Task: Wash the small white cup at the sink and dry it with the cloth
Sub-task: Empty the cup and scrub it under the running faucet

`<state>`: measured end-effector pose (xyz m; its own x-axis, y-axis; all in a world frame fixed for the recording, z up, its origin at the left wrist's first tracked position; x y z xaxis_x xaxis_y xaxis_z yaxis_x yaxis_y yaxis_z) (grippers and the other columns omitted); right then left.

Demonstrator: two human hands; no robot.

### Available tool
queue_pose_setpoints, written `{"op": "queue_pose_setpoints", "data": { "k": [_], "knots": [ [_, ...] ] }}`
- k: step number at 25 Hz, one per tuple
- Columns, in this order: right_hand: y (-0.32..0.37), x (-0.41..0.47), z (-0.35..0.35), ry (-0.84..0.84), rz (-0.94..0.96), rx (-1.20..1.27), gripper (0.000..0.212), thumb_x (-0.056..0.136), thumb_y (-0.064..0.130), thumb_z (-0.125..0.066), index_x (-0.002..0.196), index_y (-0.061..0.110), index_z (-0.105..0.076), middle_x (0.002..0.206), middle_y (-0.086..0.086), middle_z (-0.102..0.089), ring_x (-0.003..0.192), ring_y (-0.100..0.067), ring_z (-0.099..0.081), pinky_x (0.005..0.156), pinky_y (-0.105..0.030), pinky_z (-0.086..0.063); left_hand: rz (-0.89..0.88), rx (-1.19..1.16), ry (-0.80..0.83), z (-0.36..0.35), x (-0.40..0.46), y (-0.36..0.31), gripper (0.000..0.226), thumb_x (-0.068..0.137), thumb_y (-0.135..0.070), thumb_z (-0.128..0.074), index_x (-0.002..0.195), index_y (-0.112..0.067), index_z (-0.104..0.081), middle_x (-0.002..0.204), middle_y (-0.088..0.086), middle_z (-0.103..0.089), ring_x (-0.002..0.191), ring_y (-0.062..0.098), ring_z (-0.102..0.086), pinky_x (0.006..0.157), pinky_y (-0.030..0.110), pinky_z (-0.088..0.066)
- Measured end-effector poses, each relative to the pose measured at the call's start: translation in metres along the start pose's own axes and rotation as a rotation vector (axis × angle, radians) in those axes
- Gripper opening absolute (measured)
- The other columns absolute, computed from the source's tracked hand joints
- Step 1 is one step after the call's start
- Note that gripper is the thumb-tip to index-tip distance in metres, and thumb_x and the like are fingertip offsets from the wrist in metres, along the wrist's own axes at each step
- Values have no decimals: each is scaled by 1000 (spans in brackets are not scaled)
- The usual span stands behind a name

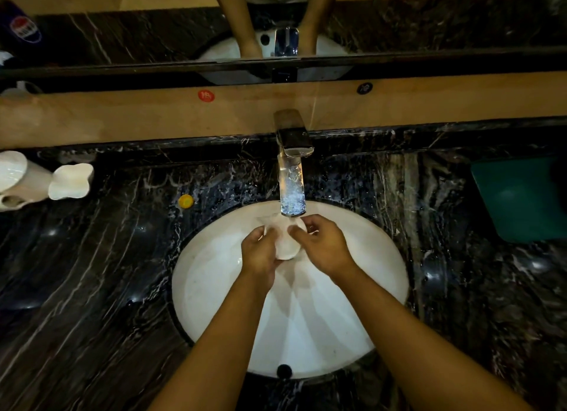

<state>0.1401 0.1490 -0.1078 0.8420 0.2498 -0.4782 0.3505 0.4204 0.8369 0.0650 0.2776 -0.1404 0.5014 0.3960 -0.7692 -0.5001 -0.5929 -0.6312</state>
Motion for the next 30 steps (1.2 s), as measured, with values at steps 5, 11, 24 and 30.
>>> {"op": "queue_pose_setpoints", "data": {
  "k": [5,11,24,30],
  "knots": [
    [-2,-14,-19,-18,38,-6,38,94,38,-65,128,24,-57,115,2,-60,105,-16,-62,86,-28,-54,66,-54,154,-30,-1,9,28,100,-22,-43,97,-23,-71,81,3,-77,77,23,-72,74,36,-53],
    [-16,1,-39,113,-193,326,38,83,52,-52,115,35,-59,96,4,-66,93,-15,-66,56,-24,-48,78,156,323,-42,-6,5,26,100,-17,-40,86,-20,-62,78,4,-58,65,17,-54,49,23,-28],
    [-23,21,-47,-18,-431,470,25,95,18,-41,85,12,-63,69,-6,-62,62,-21,-55,52,-26,-42,-504,478,42,-12,-38,-22,39,108,-31,-41,97,-7,-69,82,-4,-65,75,6,-59,68,15,-45],
    [-14,22,-55,186,-371,378,33,82,38,-66,111,22,-64,100,-9,-74,87,-26,-71,62,-39,-61,-394,284,70,0,-21,-26,25,105,-19,-50,100,-15,-74,92,4,-77,87,16,-72,78,31,-59]
  ]
}}
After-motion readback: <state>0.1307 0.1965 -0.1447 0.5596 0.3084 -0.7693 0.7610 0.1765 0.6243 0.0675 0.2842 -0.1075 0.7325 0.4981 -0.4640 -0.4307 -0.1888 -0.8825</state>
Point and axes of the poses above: each hand's wrist, its own x-axis towards the middle knuckle, its own z-axis out of the back of the hand, y = z × x, the point moved 8 cm from there along x, towards the middle knuckle
